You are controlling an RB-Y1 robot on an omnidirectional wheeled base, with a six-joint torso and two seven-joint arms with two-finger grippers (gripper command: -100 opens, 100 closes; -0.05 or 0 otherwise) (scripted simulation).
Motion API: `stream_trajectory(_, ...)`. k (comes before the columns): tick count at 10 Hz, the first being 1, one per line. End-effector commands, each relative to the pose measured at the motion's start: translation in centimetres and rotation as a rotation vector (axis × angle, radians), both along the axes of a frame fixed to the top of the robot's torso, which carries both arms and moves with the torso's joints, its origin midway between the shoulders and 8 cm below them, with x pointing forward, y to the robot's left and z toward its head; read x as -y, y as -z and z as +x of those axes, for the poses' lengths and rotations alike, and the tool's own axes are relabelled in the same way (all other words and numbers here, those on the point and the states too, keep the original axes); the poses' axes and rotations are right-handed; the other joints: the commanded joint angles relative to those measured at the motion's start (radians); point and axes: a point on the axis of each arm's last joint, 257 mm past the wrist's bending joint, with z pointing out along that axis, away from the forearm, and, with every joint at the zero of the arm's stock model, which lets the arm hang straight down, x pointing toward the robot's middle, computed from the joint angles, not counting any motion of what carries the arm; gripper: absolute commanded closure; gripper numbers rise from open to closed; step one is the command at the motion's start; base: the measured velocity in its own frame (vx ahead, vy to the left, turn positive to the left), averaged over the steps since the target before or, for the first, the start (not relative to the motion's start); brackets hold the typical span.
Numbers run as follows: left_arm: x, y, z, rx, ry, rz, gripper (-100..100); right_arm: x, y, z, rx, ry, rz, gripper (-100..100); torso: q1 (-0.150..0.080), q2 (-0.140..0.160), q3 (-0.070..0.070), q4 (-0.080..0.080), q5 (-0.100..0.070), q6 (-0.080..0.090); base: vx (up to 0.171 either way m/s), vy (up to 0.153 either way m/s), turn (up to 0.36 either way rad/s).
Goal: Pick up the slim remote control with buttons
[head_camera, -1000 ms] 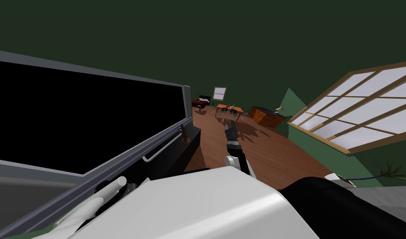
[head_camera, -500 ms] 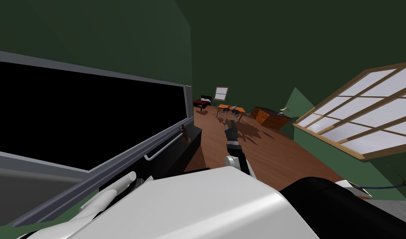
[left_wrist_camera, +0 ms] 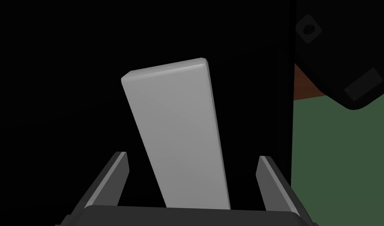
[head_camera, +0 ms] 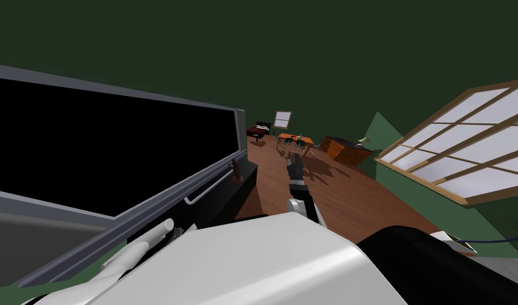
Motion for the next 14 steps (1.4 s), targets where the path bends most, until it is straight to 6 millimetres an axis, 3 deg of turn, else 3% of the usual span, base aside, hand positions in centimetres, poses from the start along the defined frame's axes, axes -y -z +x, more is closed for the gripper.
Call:
stream_trajectory(1,0.0,0.0,0.0,0.0,0.0,0.0,-100,0.0,0.0,0.0,0.0,0.0,0.0,0,0.0,0.0,0.0,0.0,0.0,0.0,-0.004,0.005,-0.014)
stream_trajectory(6,2.6,2.2,-1.0,0.0,0.006,0.001,-100,0.0,0.0,0.0,0.0,0.0,0.0,0,0.0,0.0,0.0,-0.001,0.002,0.0,-0.003,0.003,-0.009)
stream_trajectory(14,2.6,2.2,-1.0,0.0,0.006,0.001,-100,0.0,0.0,0.0,0.0,0.0,0.0,0,0.001,-0.001,-0.003,-0.005,0.013,0.0,0.0,0.001,-0.002)
